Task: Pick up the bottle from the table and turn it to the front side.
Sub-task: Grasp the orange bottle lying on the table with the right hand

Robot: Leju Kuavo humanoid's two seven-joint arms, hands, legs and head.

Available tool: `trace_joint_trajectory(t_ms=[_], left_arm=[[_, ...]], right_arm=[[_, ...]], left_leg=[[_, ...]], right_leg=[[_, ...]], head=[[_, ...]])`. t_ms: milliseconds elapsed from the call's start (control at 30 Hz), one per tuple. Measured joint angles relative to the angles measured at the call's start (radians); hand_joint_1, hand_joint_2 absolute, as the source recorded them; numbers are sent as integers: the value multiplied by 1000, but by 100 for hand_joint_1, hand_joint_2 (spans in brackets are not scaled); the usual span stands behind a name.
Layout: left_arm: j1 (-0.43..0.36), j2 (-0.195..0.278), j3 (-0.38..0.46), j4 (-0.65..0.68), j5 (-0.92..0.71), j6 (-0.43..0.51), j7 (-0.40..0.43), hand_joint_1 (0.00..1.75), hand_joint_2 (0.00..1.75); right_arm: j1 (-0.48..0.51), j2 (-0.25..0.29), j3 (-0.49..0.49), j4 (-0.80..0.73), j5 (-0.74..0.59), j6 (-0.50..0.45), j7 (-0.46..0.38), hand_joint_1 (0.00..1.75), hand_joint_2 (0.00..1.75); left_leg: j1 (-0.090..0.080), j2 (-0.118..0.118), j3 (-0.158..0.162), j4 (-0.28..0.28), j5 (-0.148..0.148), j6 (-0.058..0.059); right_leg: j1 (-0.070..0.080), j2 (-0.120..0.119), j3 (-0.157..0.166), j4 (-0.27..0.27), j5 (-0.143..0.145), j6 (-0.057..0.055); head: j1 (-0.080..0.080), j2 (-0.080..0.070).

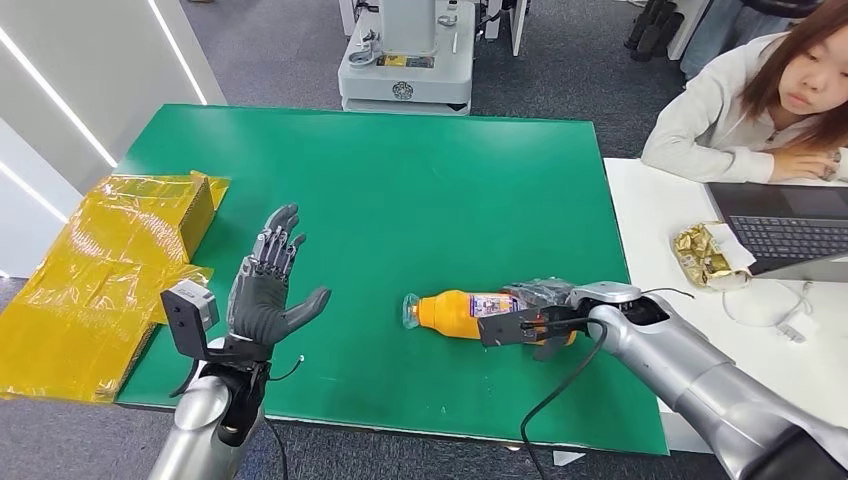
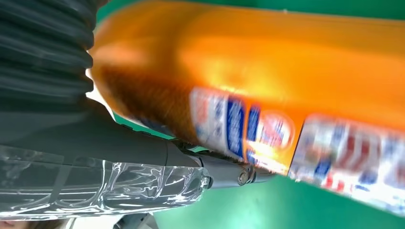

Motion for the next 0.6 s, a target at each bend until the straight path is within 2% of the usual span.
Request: trace_joint_trajectory(t_ms=[367,500,533,567,600], left_arm=[[-5,-3,-1,9,1,-7,0,0,175],[-3,-4,-2,10,2,-9,0,0,175],[-3,-4,-2,10,2,-9,0,0,175],[-2,-4,-2,11,2,-9,0,0,175],[-1,-5,-2,11,2,-10,0,0,175]], right_arm=[[60,-20,-33,-18,24,-24,17,0,175],[93,-25,-61,-40,41,-70,16,5,175],[102,-26,-70,-46,46,-80,16,15,175],[109,-27,-77,-52,52,-88,16,38,175],[116,-27,-85,-58,58,-95,16,72,175]], left_leg=[[0,0,1,0,0,0],[0,0,2,0,0,0],[0,1,2,0,0,0],[0,1,2,0,0,0],[0,1,2,0,0,0]], right_leg=[[0,0,1,0,0,0],[0,0,1,0,0,0],[0,0,1,0,0,0],[0,1,1,0,0,0],[0,1,2,0,0,0]], head=[[0,0],[0,0],[0,0],[0,0],[0,0]])
